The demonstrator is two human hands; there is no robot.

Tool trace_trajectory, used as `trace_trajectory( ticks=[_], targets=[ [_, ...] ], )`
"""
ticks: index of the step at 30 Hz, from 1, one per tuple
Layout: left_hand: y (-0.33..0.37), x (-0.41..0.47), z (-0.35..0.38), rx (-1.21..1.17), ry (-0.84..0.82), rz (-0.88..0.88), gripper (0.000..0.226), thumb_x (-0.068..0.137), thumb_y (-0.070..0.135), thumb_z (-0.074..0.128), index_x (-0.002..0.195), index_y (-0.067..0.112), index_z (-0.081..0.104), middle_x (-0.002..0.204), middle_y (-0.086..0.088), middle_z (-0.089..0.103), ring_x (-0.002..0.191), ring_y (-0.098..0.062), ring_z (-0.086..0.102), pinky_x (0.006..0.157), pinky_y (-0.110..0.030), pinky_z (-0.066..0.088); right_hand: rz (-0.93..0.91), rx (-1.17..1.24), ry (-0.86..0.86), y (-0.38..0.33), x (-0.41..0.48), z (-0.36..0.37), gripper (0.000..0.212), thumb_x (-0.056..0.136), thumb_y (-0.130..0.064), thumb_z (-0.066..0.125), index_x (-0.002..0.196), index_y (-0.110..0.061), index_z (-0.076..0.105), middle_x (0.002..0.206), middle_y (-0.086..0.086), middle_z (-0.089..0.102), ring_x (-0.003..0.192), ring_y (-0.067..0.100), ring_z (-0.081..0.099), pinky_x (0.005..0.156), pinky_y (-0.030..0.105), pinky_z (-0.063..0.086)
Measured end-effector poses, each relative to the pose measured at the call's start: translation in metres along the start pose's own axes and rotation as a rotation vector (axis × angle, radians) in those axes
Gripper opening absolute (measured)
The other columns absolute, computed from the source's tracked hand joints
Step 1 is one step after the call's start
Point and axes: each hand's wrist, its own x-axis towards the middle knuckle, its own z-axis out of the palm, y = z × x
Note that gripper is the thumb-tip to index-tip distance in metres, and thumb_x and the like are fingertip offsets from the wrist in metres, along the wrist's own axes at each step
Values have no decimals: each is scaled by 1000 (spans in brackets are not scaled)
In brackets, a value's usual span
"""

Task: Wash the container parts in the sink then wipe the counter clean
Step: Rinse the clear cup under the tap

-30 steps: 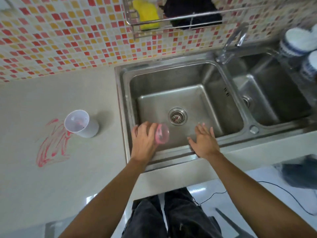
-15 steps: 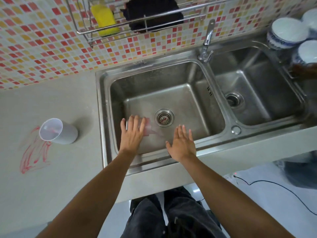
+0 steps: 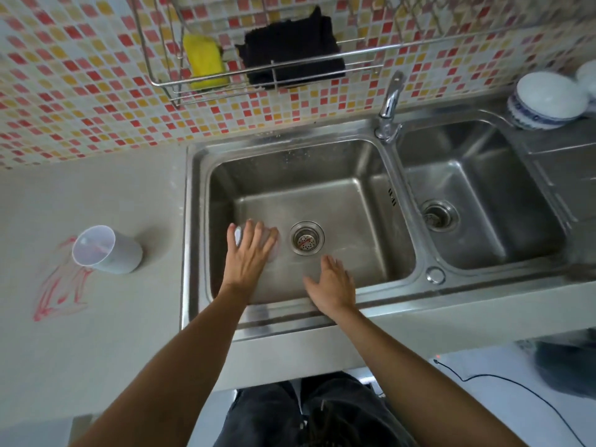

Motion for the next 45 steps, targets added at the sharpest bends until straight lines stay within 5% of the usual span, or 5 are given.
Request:
trace_trajectory(
  ticks=[10,18,26,30,45],
  targets=[
    [19,80,-64,-430,140,-172,78,64,14,74,133,19,39,125,-7,52,125,-32,44,109,-64,24,185,458,313,41,99,-146,68,92,-16,57,151,-12,23,154,10,32,139,29,35,112,36,29],
    [36,162,-127,-931,177,-125,83,71,35,75,140,20,31,135,1,41,122,-20,36,103,-35,33,38,449,319,27,182,-229,51,100,-14,47,147,-12,28,138,13,50,122,32,52,94,33,39],
    [60,197,-137,-1249,194,-12,79,65,29,82,133,23,42,127,8,45,116,-13,39,101,-27,36,-118,62,136,38,210,-212,24,89,-21,57,111,-19,65,112,8,66,110,29,60,93,36,48],
    [65,196,-134,-1268,246,44,84,61,29,87,133,25,43,125,11,45,112,-9,40,89,-8,25,-296,-199,243,39,220,-215,30,87,-31,60,117,-32,63,134,0,57,131,24,44,109,43,32],
    [81,187,-135,-1484,230,-59,83,53,31,90,126,26,49,116,14,51,113,-4,46,95,-24,45,-187,100,205,59,248,-217,15,94,-12,55,108,-10,61,103,1,54,98,18,54,79,23,36]
  ],
)
